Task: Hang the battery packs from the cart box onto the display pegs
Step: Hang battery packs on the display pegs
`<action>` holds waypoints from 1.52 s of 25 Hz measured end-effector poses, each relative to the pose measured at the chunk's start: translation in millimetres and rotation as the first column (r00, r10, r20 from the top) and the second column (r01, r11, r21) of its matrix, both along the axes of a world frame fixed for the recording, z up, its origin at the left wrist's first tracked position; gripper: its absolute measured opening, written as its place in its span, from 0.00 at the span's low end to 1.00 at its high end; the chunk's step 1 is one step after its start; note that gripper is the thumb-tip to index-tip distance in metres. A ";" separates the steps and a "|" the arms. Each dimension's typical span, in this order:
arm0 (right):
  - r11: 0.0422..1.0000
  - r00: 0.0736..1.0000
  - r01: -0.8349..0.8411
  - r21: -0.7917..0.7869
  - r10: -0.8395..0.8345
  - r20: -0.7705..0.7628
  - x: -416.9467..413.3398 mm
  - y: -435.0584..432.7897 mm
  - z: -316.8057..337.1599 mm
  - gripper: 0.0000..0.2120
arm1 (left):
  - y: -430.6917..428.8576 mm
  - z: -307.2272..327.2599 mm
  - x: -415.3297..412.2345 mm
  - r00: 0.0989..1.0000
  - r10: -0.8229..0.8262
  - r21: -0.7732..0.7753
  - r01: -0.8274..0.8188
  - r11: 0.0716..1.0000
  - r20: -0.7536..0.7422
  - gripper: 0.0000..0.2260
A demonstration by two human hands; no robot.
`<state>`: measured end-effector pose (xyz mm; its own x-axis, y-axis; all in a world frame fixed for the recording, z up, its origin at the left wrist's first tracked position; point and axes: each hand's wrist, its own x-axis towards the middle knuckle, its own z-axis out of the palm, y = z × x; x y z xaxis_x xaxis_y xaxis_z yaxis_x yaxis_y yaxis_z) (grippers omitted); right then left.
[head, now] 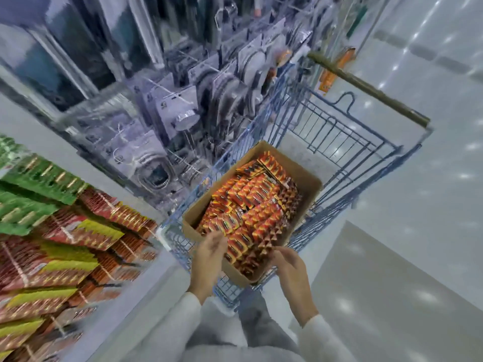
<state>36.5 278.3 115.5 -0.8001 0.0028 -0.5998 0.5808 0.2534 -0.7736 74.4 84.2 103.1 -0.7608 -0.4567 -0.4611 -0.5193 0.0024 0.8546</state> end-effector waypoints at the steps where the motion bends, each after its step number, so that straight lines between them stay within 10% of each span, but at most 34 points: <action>1: 1.000 1.000 0.013 -0.004 -0.013 0.013 -9.8 9.9 -4.7 0.05 | 11.8 -8.0 -19.2 0.998 -0.050 -0.016 0.051 0.999 0.038 0.10; 8: 0.990 0.986 0.141 0.019 -0.142 0.091 -48.0 47.6 -27.0 0.05 | 57.2 -83.4 -116.9 0.891 -0.290 -0.187 0.370 0.910 0.350 0.15; 15: 0.978 0.964 0.207 0.024 -0.208 0.165 -43.3 50.6 -35.0 0.06 | 76.5 -135.2 -160.8 0.669 -0.500 -0.401 0.737 0.544 0.550 0.16; 18: 0.981 0.966 0.193 0.018 -0.193 0.171 -40.4 43.2 -34.0 0.05 | 88.1 -139.9 -175.0 0.670 -0.511 -0.334 0.727 0.600 0.539 0.16; 28: 0.991 0.973 0.135 0.022 -0.137 0.184 -47.2 34.2 -25.6 0.05 | 70.2 -137.2 -168.2 0.812 -0.411 -0.225 0.529 0.818 0.415 0.15; 38: 1.000 0.961 -0.015 0.014 0.010 0.275 -77.6 7.1 -64.0 0.11 | 8.6 -119.1 -135.0 0.912 0.224 -0.012 -0.235 0.972 0.342 0.07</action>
<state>-41.1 285.3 51.5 -0.6048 0.0053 -0.7964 0.7670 0.2732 -0.5806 -60.6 92.8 -16.0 -0.4323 -0.5827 -0.6882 -0.7610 -0.1736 0.6251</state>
